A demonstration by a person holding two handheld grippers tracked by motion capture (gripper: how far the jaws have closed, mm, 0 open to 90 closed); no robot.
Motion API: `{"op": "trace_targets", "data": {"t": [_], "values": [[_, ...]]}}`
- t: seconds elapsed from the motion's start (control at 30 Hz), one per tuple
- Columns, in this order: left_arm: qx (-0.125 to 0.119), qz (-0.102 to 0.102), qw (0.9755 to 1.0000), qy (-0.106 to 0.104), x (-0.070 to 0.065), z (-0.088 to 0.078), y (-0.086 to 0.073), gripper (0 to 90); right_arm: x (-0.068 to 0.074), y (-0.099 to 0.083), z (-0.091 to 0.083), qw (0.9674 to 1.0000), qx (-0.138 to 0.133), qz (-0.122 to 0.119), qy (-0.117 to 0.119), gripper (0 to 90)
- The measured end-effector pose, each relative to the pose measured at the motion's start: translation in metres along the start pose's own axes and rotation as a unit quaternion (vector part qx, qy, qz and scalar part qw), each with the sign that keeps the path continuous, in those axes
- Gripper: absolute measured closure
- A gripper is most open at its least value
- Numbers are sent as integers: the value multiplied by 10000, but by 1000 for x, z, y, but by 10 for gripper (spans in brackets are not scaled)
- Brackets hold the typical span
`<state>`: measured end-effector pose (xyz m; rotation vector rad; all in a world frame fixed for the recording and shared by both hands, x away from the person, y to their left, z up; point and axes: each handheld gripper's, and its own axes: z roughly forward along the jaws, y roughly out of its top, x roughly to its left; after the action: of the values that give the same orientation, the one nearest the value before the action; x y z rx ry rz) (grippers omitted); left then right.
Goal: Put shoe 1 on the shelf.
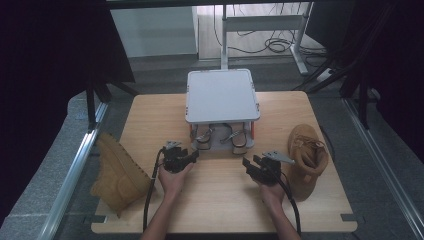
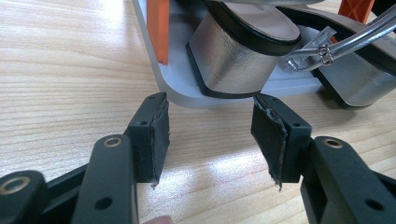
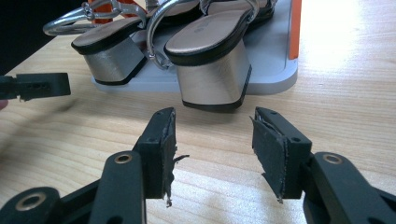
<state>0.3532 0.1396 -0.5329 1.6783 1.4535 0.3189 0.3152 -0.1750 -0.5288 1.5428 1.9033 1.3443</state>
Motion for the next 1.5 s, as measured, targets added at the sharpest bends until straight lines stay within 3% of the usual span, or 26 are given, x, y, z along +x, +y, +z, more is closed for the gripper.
{"op": "trace_targets", "data": {"t": [0.43,0.93,1.5], "values": [[24,-2,10000,-53,2,-2,-1,462,-1,-2,0,10000,42,13,-27,486],[-28,-190,9998,-90,11,-5,0,461,-3,-7,3,9999,146,-11,-80,474],[43,-249,9996,-140,15,-2,-2,441,-2,-11,5,9998,169,33,-122,455]]}}
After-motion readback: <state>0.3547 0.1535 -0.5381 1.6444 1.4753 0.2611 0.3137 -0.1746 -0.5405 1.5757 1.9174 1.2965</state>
